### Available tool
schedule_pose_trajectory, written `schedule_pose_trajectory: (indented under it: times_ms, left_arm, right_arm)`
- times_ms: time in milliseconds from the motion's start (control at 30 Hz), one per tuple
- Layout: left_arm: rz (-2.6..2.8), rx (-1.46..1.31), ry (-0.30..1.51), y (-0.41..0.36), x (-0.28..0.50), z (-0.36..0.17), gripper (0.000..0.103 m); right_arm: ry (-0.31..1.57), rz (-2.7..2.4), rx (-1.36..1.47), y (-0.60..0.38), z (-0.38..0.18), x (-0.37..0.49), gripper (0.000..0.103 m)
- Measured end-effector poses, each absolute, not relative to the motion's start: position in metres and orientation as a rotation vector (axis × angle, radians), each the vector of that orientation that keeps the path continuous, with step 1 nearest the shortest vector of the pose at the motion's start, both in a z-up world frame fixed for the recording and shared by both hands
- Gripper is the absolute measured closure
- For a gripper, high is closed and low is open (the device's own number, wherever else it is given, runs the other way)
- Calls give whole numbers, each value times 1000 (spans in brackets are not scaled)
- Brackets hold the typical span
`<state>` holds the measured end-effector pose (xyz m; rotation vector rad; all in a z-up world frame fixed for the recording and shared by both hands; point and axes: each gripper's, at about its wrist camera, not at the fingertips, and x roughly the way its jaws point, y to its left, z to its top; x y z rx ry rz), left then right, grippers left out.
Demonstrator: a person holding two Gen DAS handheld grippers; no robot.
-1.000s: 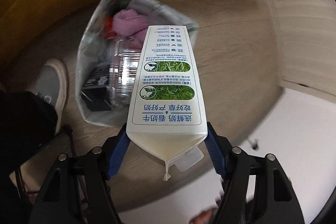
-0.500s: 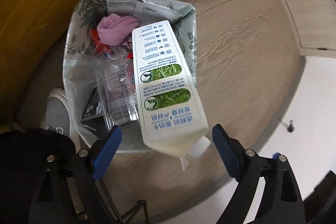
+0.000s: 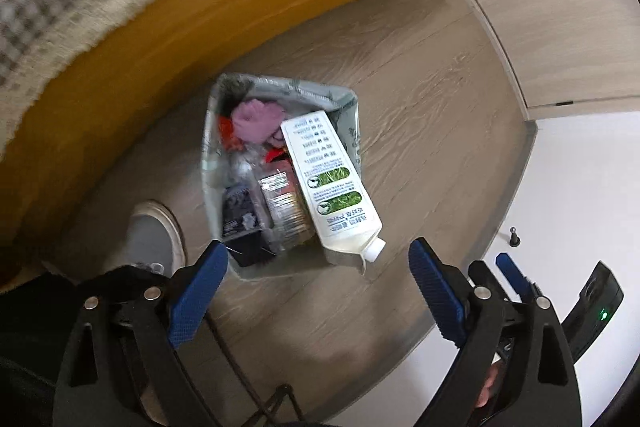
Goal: Collect trash
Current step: 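Turn both open grippers back toward the bed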
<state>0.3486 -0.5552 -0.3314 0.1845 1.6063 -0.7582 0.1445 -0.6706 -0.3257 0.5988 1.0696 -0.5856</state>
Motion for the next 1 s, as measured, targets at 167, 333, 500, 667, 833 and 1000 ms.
schedule_pose_trajectory:
  times_ms: [167,333,500,667,833,1000]
  left_arm:
    - [-803,195,1536,-526,351,-300,14]
    - [-852,244,1442,-504,352,-267,14]
    - [-853,268,1352,-477,362,-239,14]
    - [-859,251,1294,-451,378,-213,14]
    - [-808,236,1158,-418,406,-173,14]
    - [-715,199,1046,-366,447,-136,14]
  right_arm:
    - [1082,-612,541,-652,-302,151,25]
    - [1149,-646,513,-634,-288,160,25]
    - [1156,-632,466,-611,-267,175,25]
    - [1133,-618,402,-592,-238,206,25]
    - [1091,-586,338,-577,-209,252,25]
    - [1022,-519,280,-552,-179,315,25]
